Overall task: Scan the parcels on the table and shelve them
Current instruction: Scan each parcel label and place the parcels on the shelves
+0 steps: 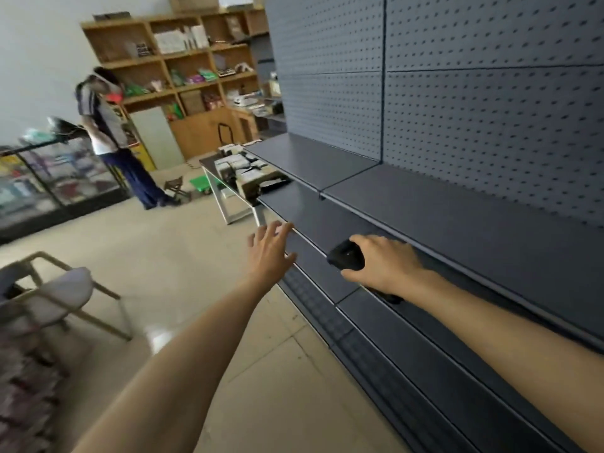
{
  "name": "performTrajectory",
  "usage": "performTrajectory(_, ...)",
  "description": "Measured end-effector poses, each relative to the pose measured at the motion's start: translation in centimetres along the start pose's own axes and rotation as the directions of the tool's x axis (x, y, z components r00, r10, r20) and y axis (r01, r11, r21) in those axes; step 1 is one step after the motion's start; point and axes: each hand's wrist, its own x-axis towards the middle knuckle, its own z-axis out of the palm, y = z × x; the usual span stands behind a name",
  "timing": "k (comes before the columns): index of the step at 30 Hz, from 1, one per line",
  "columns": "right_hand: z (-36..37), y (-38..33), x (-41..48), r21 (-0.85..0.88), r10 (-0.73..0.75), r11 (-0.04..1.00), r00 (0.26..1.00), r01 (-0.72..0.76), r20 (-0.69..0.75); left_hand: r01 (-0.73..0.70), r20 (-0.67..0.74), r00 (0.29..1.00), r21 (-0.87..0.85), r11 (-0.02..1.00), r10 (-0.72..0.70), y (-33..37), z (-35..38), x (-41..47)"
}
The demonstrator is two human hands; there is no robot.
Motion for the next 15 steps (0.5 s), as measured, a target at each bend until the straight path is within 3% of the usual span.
performTrajectory(5, 2.2, -8.1, 7.3, 0.001, -0.137, 0.991, 0.987, 0.137, 0.084, 0.164, 0.012, 0.986, 0.104, 0.981, -0.166, -12.6, -2.2, -0.9)
performTrajectory(15, 5.3, -27.9, 25.1, 0.054, -0.364, 0.93, 0.931, 0.363, 0.026, 0.318, -0.053, 0.948, 0.217, 0.923, -0.314, -34.6, -6.1, 2.5)
